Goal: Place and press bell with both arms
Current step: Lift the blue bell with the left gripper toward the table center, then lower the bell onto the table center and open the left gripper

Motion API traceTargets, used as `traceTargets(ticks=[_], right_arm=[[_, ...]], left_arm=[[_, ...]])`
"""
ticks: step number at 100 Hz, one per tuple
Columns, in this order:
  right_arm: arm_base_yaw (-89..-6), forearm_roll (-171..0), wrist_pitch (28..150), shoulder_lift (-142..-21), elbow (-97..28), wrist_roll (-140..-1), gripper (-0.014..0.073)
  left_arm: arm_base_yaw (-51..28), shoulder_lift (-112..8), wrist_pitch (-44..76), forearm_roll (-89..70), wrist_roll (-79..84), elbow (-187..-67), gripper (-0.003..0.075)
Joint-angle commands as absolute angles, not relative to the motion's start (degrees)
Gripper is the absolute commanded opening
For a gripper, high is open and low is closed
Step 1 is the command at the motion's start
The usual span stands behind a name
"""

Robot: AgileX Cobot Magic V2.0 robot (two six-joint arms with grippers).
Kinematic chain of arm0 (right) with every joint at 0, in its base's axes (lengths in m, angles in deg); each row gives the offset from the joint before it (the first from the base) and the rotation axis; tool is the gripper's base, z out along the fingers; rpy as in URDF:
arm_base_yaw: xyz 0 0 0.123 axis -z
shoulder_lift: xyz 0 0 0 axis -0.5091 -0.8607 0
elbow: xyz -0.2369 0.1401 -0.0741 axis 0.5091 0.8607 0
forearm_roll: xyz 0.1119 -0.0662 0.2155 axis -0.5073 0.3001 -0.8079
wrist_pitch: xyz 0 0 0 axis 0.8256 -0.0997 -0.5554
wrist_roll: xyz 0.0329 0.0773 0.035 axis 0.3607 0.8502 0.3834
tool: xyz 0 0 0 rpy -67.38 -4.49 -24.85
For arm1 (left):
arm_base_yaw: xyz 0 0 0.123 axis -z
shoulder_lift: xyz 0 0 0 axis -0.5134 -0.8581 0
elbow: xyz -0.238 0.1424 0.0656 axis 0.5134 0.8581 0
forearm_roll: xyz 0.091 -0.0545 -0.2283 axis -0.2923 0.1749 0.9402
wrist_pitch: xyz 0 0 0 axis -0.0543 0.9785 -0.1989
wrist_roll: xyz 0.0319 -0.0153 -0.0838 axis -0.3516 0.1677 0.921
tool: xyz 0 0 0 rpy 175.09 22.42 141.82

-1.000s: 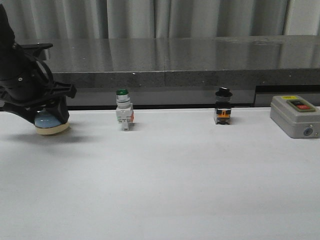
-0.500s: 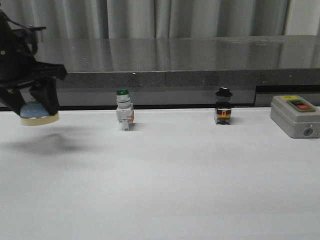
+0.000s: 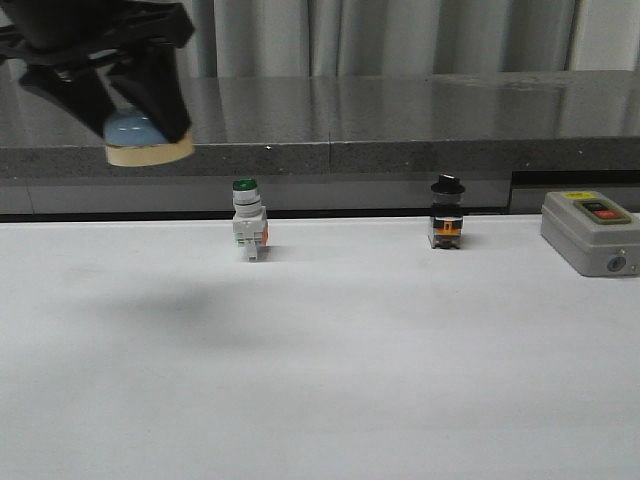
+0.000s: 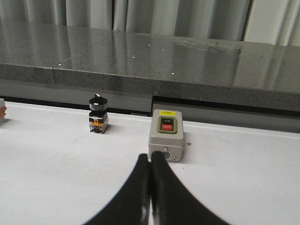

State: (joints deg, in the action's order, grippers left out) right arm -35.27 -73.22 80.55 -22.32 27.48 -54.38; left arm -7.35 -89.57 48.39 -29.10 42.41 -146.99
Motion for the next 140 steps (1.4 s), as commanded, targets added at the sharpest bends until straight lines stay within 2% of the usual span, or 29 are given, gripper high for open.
traceTargets(ticks=[1, 20, 41, 76, 114, 126, 140], right_arm=[[-34.85, -72.64, 75.78, -21.23, 26.70, -54.47, -0.0060], [-34.85, -72.64, 75.78, -21.23, 26.70, -54.47, -0.0060], [-34.85, -72.64, 75.78, -21.23, 26.70, -54.47, -0.0060], [-34.85, -72.64, 75.78, -21.23, 26.70, -54.47, -0.0060], [-34.85, -72.64, 75.78, -21.23, 26.70, -54.47, -0.0060], [-34.85, -72.64, 75.78, -21.23, 26.70, -54.47, -0.0060], [-34.85, -72.64, 75.78, -21.23, 26.70, -54.47, -0.0060]], left_arm=[[-2.96, -87.10, 44.58, -28.33, 42.78, -148.79, 0.0113], [4.84, -89.03, 36.42, -28.33, 42.78, -148.79, 0.0113], [8.80, -95.06, 32.24, -28.33, 42.78, -148.79, 0.0113], [9.75, -104.76, 25.80, -27.83, 42.78, -148.79, 0.0113], [9.92, -107.41, 25.89, -27.83, 42.78, -148.79, 0.0124], [9.92, -107.41, 26.22, -27.83, 42.78, -148.79, 0.0202], [9.92, -107.41, 26.99, -27.83, 42.78, -148.79, 0.0421]])
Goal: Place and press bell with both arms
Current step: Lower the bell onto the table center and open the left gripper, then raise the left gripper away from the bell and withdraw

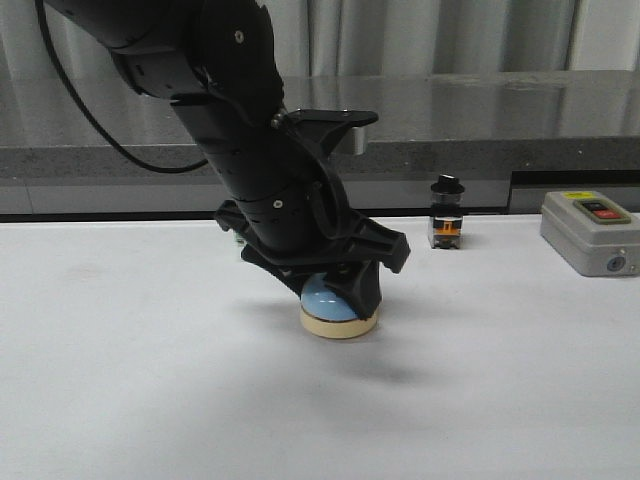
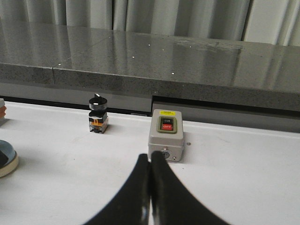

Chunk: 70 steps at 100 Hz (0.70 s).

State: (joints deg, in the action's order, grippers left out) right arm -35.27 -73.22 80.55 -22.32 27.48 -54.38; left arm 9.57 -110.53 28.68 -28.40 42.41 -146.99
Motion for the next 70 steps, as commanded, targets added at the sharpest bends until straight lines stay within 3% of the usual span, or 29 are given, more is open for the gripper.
traceTargets(ticks=[1, 10, 17, 43, 70], right_arm=[[-34.85, -72.64, 75.78, -21.23, 26.70, -54.47, -0.0060], [-34.85, -72.64, 75.78, -21.23, 26.70, -54.47, -0.0060], [-34.85, -72.64, 75.78, -21.23, 26.70, -54.47, -0.0060], [-34.85, -72.64, 75.78, -21.23, 26.70, -54.47, -0.0060], [-34.85, -72.64, 75.78, -21.23, 26.70, -54.47, -0.0060]], left_arm=[[9.92, -107.41, 26.99, -27.83, 42.78, -148.79, 0.0445], [9.92, -107.41, 27.24, -27.83, 42.78, -148.79, 0.0568], [9.92, -107.41, 27.24, -27.83, 42.78, -148.79, 0.0602], [9.92, -105.93, 27.93, -27.74, 42.89, -148.79, 0.0600], [7.76, -96.93, 26.65, -27.19, 43.59, -148.08, 0.0599]])
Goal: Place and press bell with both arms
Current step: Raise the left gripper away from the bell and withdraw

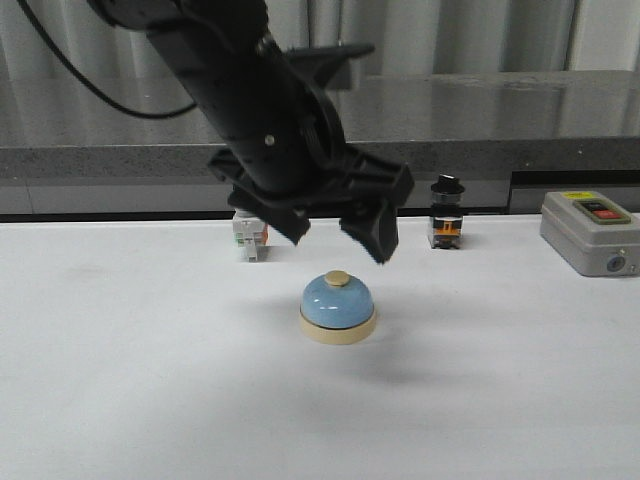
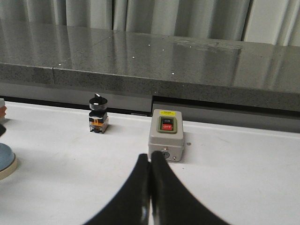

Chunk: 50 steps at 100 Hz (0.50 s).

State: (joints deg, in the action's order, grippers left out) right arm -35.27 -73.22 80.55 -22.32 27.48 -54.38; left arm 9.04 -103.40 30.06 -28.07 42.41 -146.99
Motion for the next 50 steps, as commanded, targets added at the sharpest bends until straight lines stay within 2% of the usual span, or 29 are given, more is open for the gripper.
traceTargets(ticks=[1, 30, 50], right_arm=[[-34.85, -72.64, 75.78, -21.23, 26.70, -54.47, -0.0060], [-34.85, -72.64, 75.78, -21.23, 26.70, -54.47, -0.0060], [-34.85, -72.64, 75.78, -21.23, 26.70, -54.47, -0.0060]], left_arm=[[7.64, -96.64, 26.44, -27.19, 43.59, -148.11, 0.0599], [-0.05, -83.05, 22.80, -27.19, 44.98, -138.75, 0.0593], [-6.07, -71.88, 19.79, -26.80, 45.21, -127.27, 0.0519]])
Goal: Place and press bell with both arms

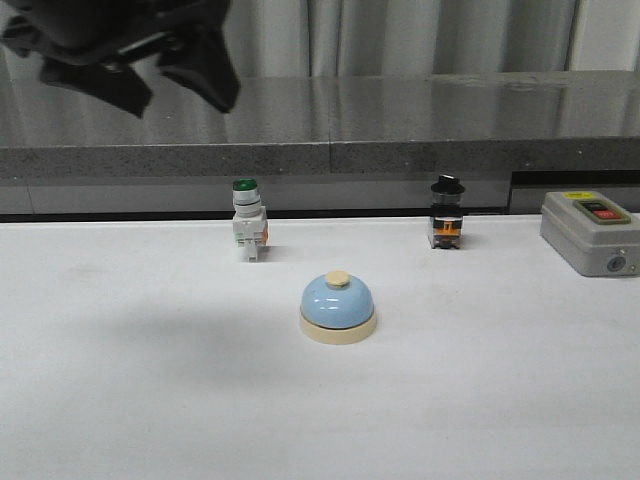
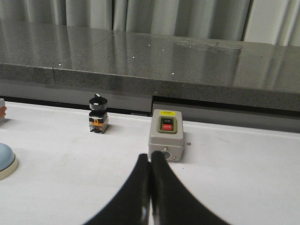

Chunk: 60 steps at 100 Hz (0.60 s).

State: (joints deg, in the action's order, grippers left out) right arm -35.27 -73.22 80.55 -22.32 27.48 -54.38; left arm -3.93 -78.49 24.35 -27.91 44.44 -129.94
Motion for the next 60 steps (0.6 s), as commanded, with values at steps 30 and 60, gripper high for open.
traceTargets(ticks=[30, 60], right_arm=[[-34.85, -72.64, 75.78, -21.23, 26.70, -54.47, -0.0060], [-34.85, -72.64, 75.78, -21.23, 26.70, -54.47, -0.0060]], left_arm=[[-11.67, -53.10, 15.58, -26.42, 45.96, -109.47, 0.0465], [-11.67, -34.93, 14.88, -26.42, 45.96, -98.30, 0.0313]])
